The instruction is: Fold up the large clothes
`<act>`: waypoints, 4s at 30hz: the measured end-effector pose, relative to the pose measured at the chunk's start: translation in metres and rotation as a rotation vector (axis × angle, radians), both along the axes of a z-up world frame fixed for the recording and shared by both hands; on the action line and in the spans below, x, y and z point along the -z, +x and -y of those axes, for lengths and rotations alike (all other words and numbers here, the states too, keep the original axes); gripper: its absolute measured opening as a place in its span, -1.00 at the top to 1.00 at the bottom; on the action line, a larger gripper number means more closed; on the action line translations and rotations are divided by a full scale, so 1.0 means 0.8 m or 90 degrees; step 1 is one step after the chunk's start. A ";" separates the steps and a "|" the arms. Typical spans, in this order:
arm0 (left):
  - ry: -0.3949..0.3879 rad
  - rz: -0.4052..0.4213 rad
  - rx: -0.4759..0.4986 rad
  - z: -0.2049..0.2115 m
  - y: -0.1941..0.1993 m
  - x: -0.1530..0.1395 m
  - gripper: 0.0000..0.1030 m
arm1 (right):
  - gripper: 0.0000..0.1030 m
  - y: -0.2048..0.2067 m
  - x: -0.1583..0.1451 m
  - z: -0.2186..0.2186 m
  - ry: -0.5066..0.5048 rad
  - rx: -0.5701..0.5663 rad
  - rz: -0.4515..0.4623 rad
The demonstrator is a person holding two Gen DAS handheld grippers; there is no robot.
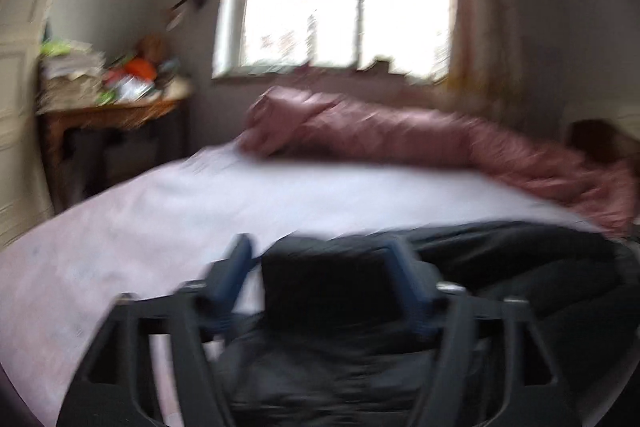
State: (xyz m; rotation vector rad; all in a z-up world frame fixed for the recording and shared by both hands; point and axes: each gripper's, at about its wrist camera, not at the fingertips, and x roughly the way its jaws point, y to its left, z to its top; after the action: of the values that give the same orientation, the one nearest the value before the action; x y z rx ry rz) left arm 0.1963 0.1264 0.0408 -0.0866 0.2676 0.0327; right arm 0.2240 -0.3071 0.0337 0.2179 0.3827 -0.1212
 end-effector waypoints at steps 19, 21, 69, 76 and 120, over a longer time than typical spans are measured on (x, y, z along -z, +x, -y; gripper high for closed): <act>0.035 -0.337 0.068 0.130 0.172 0.074 -1.00 | -1.00 0.061 0.061 -0.116 -0.088 -0.171 -0.192; 0.038 -0.345 0.065 0.127 0.178 0.090 -1.00 | -1.00 0.067 0.067 -0.116 -0.092 -0.170 -0.198; -0.002 -0.358 0.275 0.188 0.057 0.082 0.43 | 0.44 0.010 0.001 -0.086 -0.030 -0.173 -0.008; -0.064 -0.394 0.287 0.178 0.071 0.098 0.44 | 0.83 0.023 0.019 -0.108 0.131 -0.349 -0.125; -0.041 -0.343 0.219 0.185 0.052 0.097 0.58 | -0.71 -0.095 0.035 0.023 0.225 -0.112 -0.151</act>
State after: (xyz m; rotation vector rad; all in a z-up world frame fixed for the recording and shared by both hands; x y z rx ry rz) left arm 0.2376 -0.0217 -0.0365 -0.0939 0.8183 -0.2996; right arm 0.1483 -0.3257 0.0059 0.5196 0.6581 0.0960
